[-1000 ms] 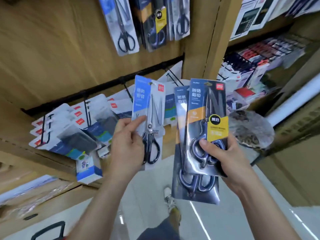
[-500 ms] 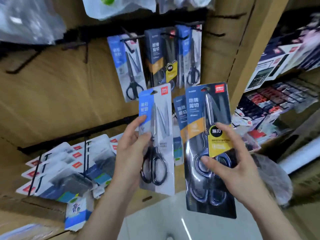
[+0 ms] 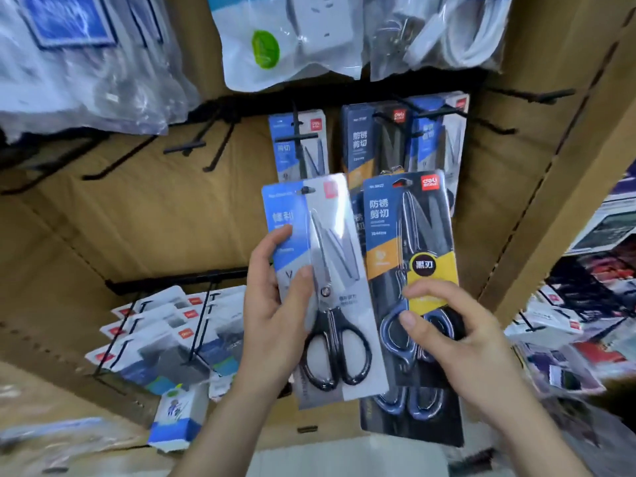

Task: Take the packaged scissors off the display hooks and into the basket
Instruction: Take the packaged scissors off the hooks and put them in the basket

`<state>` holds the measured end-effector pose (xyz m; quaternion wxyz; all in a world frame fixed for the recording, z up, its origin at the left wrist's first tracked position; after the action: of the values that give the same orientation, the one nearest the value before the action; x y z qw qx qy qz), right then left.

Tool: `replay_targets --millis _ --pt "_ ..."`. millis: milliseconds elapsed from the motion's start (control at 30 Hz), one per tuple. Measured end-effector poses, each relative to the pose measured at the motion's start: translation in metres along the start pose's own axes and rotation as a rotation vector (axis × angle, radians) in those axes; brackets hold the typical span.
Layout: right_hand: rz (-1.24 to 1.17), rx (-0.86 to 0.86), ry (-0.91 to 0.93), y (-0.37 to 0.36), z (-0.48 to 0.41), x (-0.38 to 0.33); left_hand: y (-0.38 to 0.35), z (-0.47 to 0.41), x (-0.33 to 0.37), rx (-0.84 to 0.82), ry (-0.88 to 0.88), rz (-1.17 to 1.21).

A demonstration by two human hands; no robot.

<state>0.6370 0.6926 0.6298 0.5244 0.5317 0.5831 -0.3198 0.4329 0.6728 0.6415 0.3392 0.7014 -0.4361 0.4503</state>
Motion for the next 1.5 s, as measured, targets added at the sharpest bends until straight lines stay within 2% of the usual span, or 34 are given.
replay_targets --millis 67,367,667,900,1000,1100,1200,1333,1500 --pt "-0.022 -0.041 0.028 0.004 -0.01 0.0 -0.003 -0.002 0.003 0.014 -0.022 -0.04" --pt "-0.053 -0.163 0.062 0.017 -0.033 0.011 -0.017 -0.003 0.009 0.061 -0.094 0.06" --pt "-0.039 -0.167 0.047 0.029 -0.04 0.016 -0.016 -0.02 0.015 0.106 -0.146 -0.116" --pt "0.001 -0.205 0.079 0.027 -0.044 0.012 -0.009 -0.038 0.013 0.167 -0.061 -0.27" --pt "-0.021 -0.199 0.087 0.026 -0.044 0.007 -0.01 -0.047 0.013 0.111 -0.008 -0.37" --pt "-0.054 -0.16 0.048 0.029 -0.045 0.009 -0.011 -0.055 0.014 0.066 0.067 -0.331" --pt "-0.091 -0.135 -0.016 0.032 -0.047 0.017 -0.005 -0.051 0.008 0.006 0.141 -0.185" --pt "-0.11 -0.108 -0.08 0.039 -0.049 0.03 0.003 -0.049 -0.002 0.103 0.14 -0.23" --pt "-0.2 -0.108 -0.123 0.044 -0.05 0.039 0.006 -0.097 -0.022 0.166 0.139 -0.482"
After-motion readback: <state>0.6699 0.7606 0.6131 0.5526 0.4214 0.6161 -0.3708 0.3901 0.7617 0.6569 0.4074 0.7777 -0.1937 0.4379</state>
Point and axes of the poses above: each hand's wrist, its own z-axis away from the middle knuckle, its own y-axis out of the back of the hand, x = y × z, the point moved 3 cm from there along -z, towards the middle knuckle, and after that the axes turned 4 degrees about -x, right-handed, at the moved point
